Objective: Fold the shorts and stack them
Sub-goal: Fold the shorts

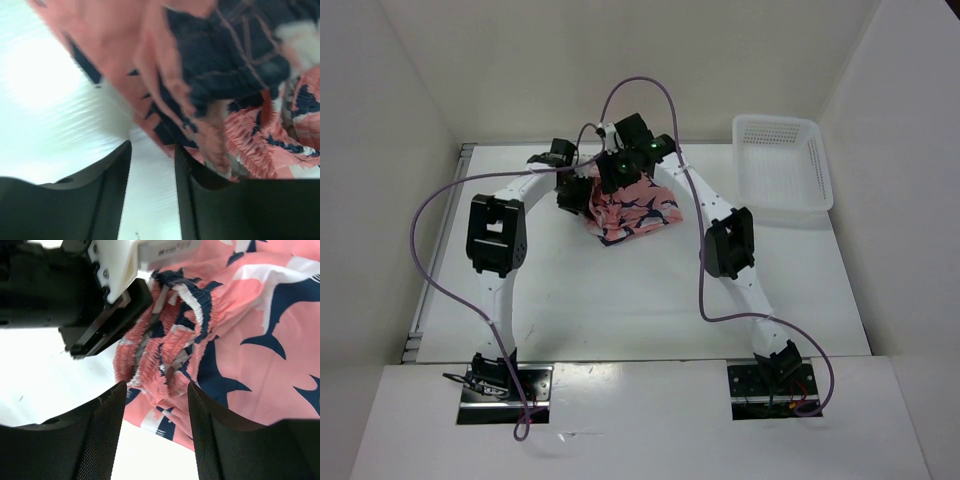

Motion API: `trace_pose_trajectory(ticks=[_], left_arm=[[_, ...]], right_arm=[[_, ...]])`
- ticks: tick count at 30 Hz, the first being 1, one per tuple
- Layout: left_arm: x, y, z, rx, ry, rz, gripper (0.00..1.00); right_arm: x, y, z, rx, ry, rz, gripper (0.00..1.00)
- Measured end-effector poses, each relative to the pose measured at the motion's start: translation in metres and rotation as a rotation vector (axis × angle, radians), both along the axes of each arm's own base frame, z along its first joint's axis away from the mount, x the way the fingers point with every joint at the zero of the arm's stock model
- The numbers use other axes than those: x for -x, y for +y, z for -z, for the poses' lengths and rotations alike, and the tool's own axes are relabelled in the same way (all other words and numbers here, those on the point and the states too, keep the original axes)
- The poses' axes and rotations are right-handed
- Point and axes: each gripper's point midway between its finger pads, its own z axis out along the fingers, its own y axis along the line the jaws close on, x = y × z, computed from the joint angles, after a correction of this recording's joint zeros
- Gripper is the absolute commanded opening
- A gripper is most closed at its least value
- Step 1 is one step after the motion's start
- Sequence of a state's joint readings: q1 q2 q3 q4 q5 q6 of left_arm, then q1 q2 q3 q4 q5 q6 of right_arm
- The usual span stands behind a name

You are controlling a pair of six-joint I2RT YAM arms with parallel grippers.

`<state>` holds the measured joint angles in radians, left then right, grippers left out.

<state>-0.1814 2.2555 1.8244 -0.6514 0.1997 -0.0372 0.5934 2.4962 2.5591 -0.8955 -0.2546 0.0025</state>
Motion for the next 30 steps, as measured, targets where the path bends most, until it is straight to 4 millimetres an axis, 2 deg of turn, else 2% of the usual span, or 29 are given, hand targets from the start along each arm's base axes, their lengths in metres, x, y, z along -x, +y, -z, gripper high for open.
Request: trace_pose_trajectory(ticks=[1, 2, 4, 5, 9, 11, 14, 16, 18, 21, 23, 25, 28, 30], left_arm=[[-0.002, 0.002, -0.002, -0.007, -0.006, -0.004, 0.51], [-0.004, 0.006, -0.005, -0.018, -0.016, -0.012, 0.54], [-0.009, 0.018, -0.015, -0.043, -0.032, -0.038, 0.56], [-0.013, 0.026, -0.022, -0.059, -0.049, -0.057, 0.56], [-0.027, 0.061, -0.063, -0.11, -0.13, -0.133, 0.57], [-0.034, 0.07, -0.091, -0.113, -0.186, -0.153, 0.58], [-0.047, 0.065, -0.141, -0.086, -0.294, -0.146, 0.58], [-0.051, 0.049, -0.178, -0.052, -0.375, -0.11, 0.59], [-0.051, 0.027, -0.206, -0.003, -0.433, -0.055, 0.6], [-0.043, -0.015, -0.228, 0.08, -0.465, 0.046, 0.62], [-0.034, -0.048, -0.229, 0.131, -0.451, 0.123, 0.63], [-0.027, -0.083, -0.222, 0.175, -0.428, 0.2, 0.63], [-0.02, -0.131, -0.197, 0.217, -0.375, 0.297, 0.63], [-0.015, -0.153, -0.175, 0.234, -0.328, 0.341, 0.63]], right_arm=[[0.001, 0.001, -0.001, -0.007, 0.001, -0.006, 0.58], [0.001, 0.002, -0.003, -0.013, 0.0, -0.012, 0.51], [0.001, 0.003, -0.004, -0.011, -0.008, -0.025, 0.4], [0.002, 0.003, -0.005, -0.009, -0.014, -0.032, 0.27], [0.01, 0.009, -0.007, -0.009, -0.019, -0.081, 0.02], [0.016, 0.008, -0.009, -0.01, -0.012, -0.092, 0.0], [0.021, -0.004, -0.003, 0.014, 0.02, -0.076, 0.0], [0.023, -0.023, 0.009, 0.038, 0.059, -0.037, 0.0], [0.024, -0.051, 0.023, 0.059, 0.108, 0.024, 0.0], [0.022, -0.095, 0.042, 0.073, 0.163, 0.131, 0.0], [0.015, -0.118, 0.053, 0.071, 0.178, 0.199, 0.0], [0.008, -0.129, 0.062, 0.069, 0.181, 0.245, 0.0], [0.003, -0.124, 0.065, 0.051, 0.163, 0.255, 0.0], [0.0, -0.116, 0.062, 0.031, 0.141, 0.251, 0.0]])
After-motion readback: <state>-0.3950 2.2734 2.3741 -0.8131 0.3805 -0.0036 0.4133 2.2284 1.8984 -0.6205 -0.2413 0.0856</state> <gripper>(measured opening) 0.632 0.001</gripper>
